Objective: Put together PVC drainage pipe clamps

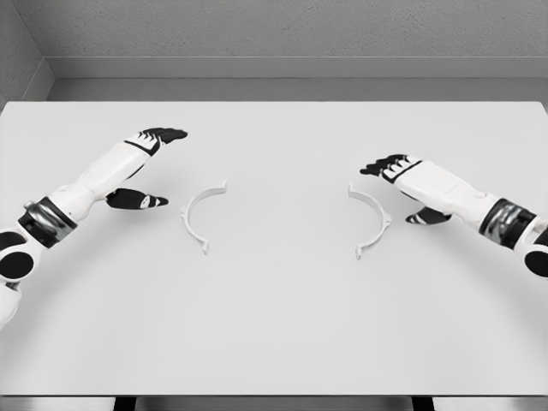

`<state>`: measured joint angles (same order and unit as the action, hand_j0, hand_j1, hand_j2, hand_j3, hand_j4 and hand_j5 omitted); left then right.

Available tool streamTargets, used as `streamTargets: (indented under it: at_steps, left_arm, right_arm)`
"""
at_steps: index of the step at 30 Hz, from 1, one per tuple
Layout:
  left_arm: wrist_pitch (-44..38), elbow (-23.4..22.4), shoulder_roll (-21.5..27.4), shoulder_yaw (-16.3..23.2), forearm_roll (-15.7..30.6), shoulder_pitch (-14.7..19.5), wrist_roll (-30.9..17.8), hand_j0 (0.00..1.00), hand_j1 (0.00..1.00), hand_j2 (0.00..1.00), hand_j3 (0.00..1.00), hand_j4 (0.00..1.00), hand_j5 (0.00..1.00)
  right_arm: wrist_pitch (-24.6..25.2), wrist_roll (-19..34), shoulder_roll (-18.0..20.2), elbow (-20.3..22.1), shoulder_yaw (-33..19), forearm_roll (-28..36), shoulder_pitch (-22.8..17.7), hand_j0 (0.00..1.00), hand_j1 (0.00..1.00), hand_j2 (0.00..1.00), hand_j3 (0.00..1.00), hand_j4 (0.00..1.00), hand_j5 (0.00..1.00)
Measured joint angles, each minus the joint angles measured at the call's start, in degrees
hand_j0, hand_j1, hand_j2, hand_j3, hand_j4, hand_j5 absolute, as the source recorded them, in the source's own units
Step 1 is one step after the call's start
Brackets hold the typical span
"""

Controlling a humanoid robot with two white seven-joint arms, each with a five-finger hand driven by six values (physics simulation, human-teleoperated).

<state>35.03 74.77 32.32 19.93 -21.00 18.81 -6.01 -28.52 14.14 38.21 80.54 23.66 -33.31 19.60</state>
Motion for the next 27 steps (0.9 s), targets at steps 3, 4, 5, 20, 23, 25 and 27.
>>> streamTargets:
  at_steps: [3, 4, 5, 20, 23, 25, 27]
  left_arm:
    - [0.0, -1.2, 0.0, 0.1, 0.0, 0.1, 0.0, 1.0, 1.0, 1.0, 1.0, 1.0, 1.0]
    - [0.0, -1.8, -0.1, 0.1, 0.0, 0.2, 0.0, 1.0, 1.0, 1.0, 1.0, 1.0, 1.0]
    - [0.0, -2.3, -0.2, 0.1, 0.0, 0.3, 0.0, 1.0, 1.0, 1.0, 1.0, 1.0, 1.0]
    - [0.0, -5.5, -1.7, 2.4, 0.0, 1.7, 0.0, 1.0, 1.0, 1.0, 1.0, 1.0, 1.0]
    - [0.0, -6.1, -1.6, 2.4, 0.1, 2.1, 0.0, 1.0, 1.0, 1.0, 1.0, 1.0, 1.0]
    - [0.0, -6.8, -1.7, 2.5, 0.1, 2.2, 0.0, 1.0, 1.0, 1.0, 1.0, 1.0, 1.0]
    - [0.0, -7.2, -1.9, 2.5, 0.1, 2.2, 0.0, 1.0, 1.0, 1.0, 1.0, 1.0, 1.0]
  right_arm:
    - [0.0, 0.0, -0.6, -0.2, 0.5, 0.0, 0.1, 1.0, 1.0, 1.0, 1.0, 1.0, 1.0]
    - [0.0, 0.0, -0.7, -0.3, 0.6, 0.0, 0.1, 1.0, 1.0, 1.0, 1.0, 1.0, 1.0]
    - [0.0, 0.0, -0.7, -0.3, 0.7, 0.0, 0.1, 1.0, 1.0, 1.0, 1.0, 1.0, 1.0]
    - [0.0, 0.1, -1.2, 0.3, 1.2, 0.0, 0.9, 1.0, 1.0, 1.0, 1.0, 1.0, 1.0]
    - [0.0, 0.8, -1.3, 1.0, 1.3, -0.1, 0.9, 1.0, 1.0, 1.0, 1.0, 1.0, 1.0]
    - [0.0, 1.0, -1.3, 1.2, 1.5, 0.0, 0.9, 1.0, 1.0, 1.0, 1.0, 1.0, 1.0]
    - [0.0, 1.1, -1.3, 1.7, 1.8, -0.1, 0.9, 1.0, 1.0, 1.0, 1.0, 1.0, 1.0]
